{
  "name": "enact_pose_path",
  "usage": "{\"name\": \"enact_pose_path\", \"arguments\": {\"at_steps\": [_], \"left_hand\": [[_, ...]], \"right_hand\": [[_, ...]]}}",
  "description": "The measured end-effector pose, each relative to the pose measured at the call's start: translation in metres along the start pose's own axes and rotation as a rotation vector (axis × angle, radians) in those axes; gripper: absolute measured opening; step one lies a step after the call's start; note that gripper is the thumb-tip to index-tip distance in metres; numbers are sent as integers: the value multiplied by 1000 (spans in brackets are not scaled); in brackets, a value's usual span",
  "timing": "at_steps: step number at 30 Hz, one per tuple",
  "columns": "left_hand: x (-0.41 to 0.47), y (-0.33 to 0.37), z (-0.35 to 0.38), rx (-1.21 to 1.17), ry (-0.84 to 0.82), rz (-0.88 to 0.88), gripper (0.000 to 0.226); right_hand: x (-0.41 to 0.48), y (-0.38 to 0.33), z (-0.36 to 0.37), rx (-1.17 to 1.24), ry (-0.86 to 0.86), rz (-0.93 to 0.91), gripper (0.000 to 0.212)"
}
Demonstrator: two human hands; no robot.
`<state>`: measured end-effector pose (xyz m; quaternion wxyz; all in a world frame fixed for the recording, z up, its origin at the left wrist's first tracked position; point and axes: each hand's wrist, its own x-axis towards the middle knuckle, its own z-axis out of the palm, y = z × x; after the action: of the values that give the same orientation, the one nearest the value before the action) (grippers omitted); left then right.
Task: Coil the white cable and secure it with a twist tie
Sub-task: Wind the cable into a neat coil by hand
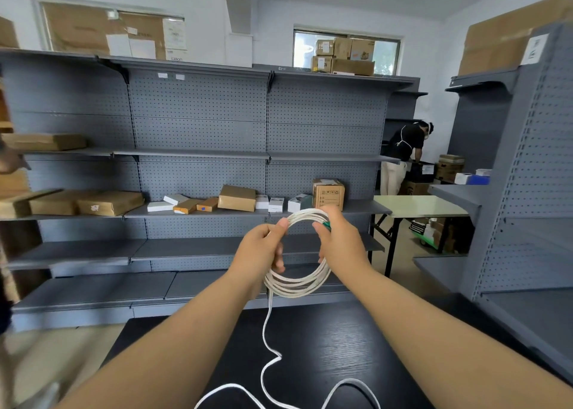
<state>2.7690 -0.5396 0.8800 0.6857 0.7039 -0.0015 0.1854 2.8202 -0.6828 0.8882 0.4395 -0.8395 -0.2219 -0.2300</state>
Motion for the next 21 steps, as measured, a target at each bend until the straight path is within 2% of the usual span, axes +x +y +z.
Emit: {"name": "enact_pose_path", "arguments": {"at_steps": [2, 4, 10, 13, 18, 21], "left_hand": [[-1, -1, 1, -53, -18, -23, 32], [0, -3, 2, 19, 16, 6, 31], [4, -1, -3, 425, 66, 202, 29], [8, 3, -6, 527, 65, 266, 27], [11, 9, -9, 639, 14, 328, 20], [10, 7, -10, 705, -37, 349, 20]], "right_hand": [[0, 2, 1, 66, 11, 69, 12], [-2, 3, 0, 70, 11, 84, 14], [-2, 2, -2, -199, -83, -140, 39], [-1, 8, -1, -340, -115, -215, 48], [-2, 10, 2, -328, -133, -169, 46], [0, 7, 2, -285, -222, -142, 38]]}}
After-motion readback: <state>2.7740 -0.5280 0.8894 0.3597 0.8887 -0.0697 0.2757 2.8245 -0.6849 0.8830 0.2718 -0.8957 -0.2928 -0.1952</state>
